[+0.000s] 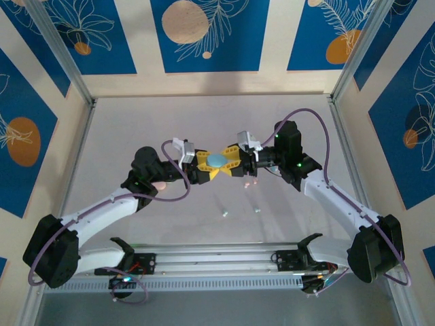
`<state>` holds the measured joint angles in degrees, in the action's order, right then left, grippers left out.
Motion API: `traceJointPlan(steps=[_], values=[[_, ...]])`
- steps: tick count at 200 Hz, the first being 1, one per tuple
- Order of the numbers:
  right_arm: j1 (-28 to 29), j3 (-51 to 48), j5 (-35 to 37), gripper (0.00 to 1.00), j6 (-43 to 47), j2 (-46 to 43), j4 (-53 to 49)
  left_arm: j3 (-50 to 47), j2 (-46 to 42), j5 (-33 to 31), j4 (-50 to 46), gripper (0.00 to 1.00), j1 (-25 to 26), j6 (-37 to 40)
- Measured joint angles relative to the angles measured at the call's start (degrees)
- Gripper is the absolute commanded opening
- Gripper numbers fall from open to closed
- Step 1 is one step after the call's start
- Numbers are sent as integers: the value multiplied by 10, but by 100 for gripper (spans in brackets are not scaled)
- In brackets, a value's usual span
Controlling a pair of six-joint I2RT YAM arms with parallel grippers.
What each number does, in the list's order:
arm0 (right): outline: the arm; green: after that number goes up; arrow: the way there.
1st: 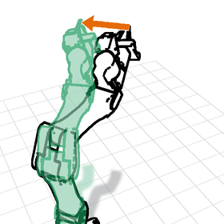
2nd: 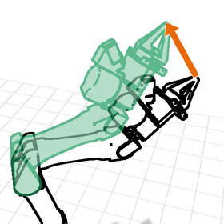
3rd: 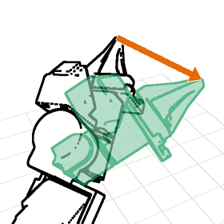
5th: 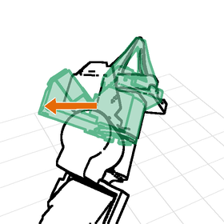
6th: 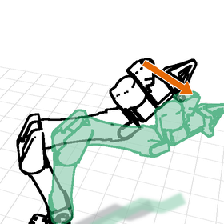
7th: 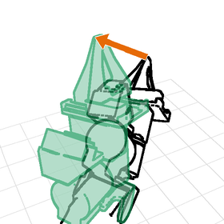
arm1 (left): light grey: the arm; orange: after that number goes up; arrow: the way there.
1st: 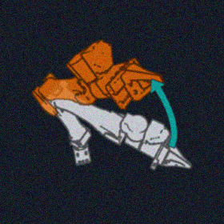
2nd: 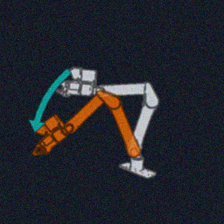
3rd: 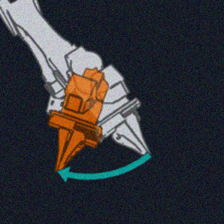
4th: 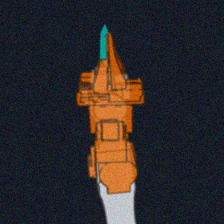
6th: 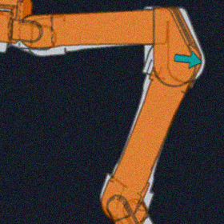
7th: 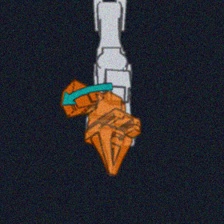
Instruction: Insert the wireless bluetooth earbuds into the charging case
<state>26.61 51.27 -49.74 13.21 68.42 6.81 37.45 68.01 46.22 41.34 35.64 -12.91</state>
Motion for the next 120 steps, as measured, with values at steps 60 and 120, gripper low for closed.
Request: traceJointPlan(steps=[60, 120], values=[[-3, 10, -6, 44, -38, 12, -4, 0, 0, 2, 0, 25, -3, 2], [-13, 16, -16, 52, -120, 20, -11, 0, 0, -2, -1, 24, -4, 16]])
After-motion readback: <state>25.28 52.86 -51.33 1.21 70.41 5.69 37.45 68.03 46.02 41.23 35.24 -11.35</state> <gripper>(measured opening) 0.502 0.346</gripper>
